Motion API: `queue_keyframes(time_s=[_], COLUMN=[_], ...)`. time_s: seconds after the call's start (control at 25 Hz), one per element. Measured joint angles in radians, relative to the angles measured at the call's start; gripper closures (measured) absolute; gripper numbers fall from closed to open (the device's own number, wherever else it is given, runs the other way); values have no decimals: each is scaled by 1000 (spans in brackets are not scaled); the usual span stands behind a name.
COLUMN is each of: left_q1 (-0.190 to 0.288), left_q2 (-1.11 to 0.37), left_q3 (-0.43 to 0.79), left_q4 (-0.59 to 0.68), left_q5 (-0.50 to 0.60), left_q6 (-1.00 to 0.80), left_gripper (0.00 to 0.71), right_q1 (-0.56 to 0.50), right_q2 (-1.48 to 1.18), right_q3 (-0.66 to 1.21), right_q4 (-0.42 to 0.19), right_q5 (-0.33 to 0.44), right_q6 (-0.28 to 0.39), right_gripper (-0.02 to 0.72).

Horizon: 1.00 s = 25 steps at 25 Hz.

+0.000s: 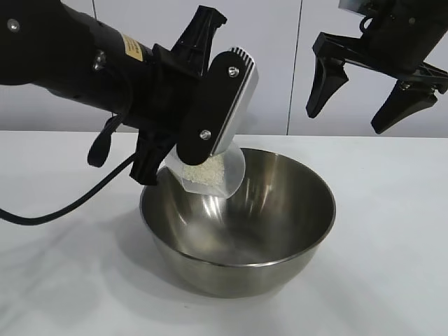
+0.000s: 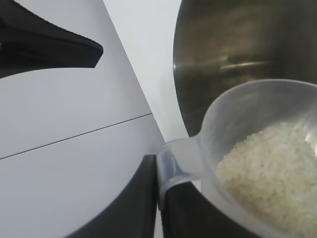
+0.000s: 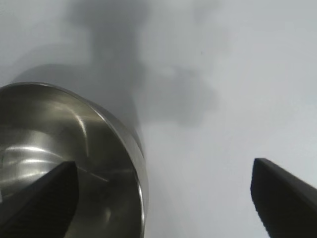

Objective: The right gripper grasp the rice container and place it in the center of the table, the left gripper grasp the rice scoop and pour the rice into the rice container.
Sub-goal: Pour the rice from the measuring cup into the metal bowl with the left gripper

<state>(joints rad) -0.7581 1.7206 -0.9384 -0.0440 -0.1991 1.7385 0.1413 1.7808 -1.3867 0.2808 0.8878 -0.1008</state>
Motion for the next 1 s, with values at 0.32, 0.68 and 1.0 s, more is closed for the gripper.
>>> queue_keyframes(time_s=[0.32,0.68,1.0], left_q1=[0,-4,-4], left_q2=[41,87,87], left_q3=[-84,-100,-100], left_q4=[2,246,407], left_q5=[-5,12,12], left_q6=[0,0,0], left_gripper=[704,704,704], right_q1=[0,0,0], right_q2=[0,0,0], right_q3=[0,0,0], right_q4=[-1,-1,-1], right_q5=[2,5,4], right_q6=[0,0,0], right_gripper=[51,51,51])
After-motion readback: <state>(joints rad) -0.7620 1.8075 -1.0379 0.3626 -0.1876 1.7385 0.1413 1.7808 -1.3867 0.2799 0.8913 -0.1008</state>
